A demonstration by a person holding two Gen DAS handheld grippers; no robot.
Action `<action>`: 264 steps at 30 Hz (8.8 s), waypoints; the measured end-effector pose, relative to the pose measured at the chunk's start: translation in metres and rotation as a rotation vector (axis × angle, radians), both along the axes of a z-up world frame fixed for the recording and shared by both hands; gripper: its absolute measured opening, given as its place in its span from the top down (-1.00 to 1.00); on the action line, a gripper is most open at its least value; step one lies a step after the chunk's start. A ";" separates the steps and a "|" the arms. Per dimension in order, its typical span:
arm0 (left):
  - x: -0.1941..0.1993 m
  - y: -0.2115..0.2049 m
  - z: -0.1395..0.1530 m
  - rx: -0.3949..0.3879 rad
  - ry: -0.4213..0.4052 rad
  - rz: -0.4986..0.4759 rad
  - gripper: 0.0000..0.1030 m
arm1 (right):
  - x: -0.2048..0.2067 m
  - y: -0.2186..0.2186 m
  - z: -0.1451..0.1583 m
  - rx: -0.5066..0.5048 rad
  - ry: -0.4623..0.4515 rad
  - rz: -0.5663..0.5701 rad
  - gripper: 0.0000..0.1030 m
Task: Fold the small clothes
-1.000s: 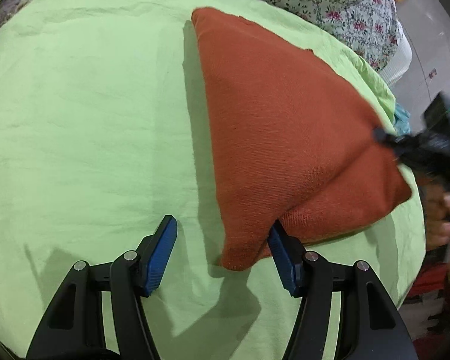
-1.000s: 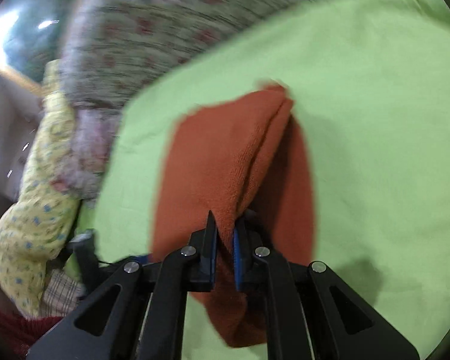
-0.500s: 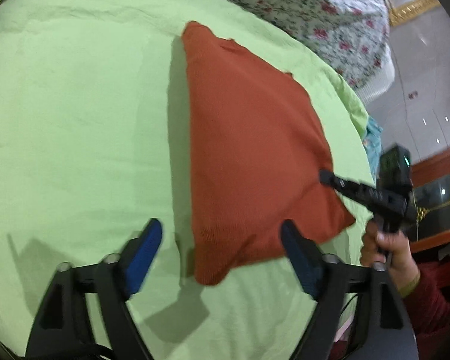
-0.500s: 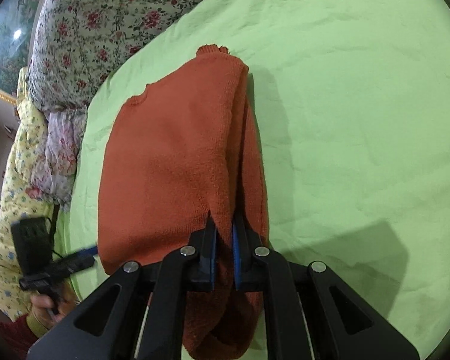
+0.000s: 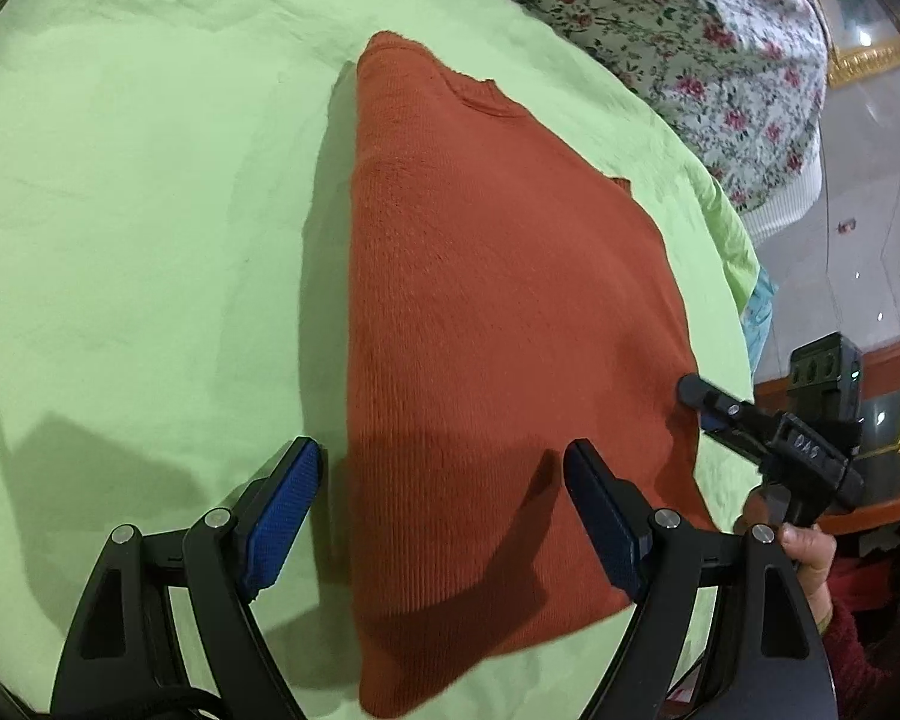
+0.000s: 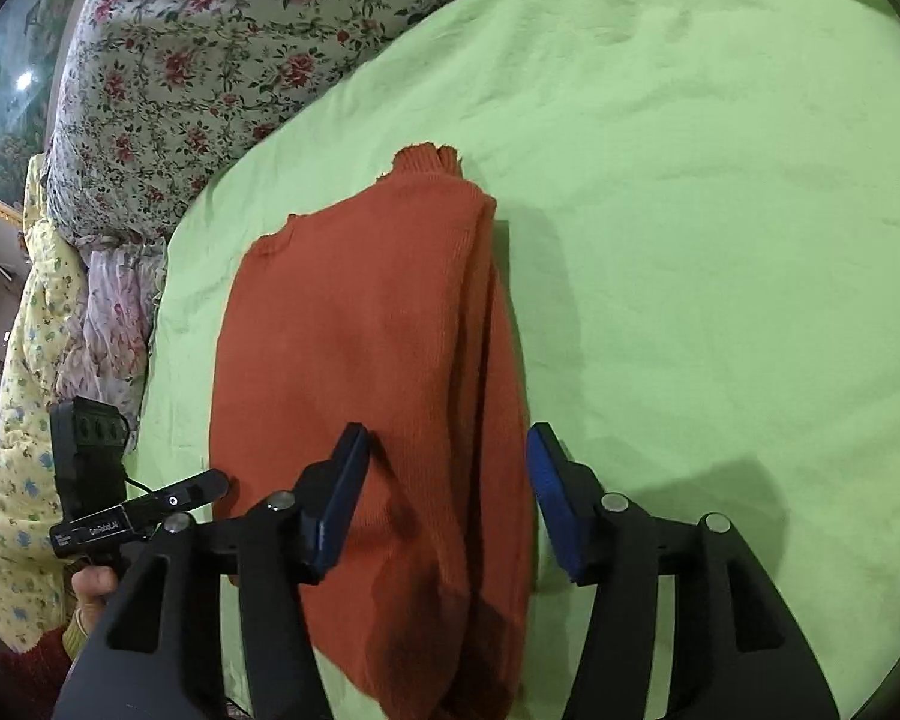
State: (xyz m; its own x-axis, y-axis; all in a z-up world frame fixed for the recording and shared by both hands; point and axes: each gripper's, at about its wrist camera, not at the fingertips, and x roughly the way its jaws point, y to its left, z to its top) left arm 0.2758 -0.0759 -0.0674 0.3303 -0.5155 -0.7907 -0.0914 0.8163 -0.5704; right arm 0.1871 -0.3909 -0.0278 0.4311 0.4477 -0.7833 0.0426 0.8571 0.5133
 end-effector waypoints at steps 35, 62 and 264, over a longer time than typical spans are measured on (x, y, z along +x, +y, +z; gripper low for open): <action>-0.129 0.220 0.041 -0.097 -0.200 0.312 0.54 | 0.047 0.256 -0.016 0.321 0.044 0.468 0.45; -0.238 0.212 0.006 0.021 -0.027 0.374 -0.19 | -0.040 0.211 -0.002 0.171 0.023 0.380 0.02; -0.246 0.132 0.051 0.669 -0.160 0.246 -0.73 | -0.114 0.309 0.012 -0.276 -0.234 0.447 -0.65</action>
State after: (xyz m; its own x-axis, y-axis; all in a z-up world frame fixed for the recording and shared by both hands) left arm 0.0303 0.0558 -0.0164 0.5127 0.1649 -0.8426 -0.2746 0.9613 0.0211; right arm 0.0733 -0.0817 -0.0154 0.4227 0.4191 -0.8036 -0.4426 0.8692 0.2204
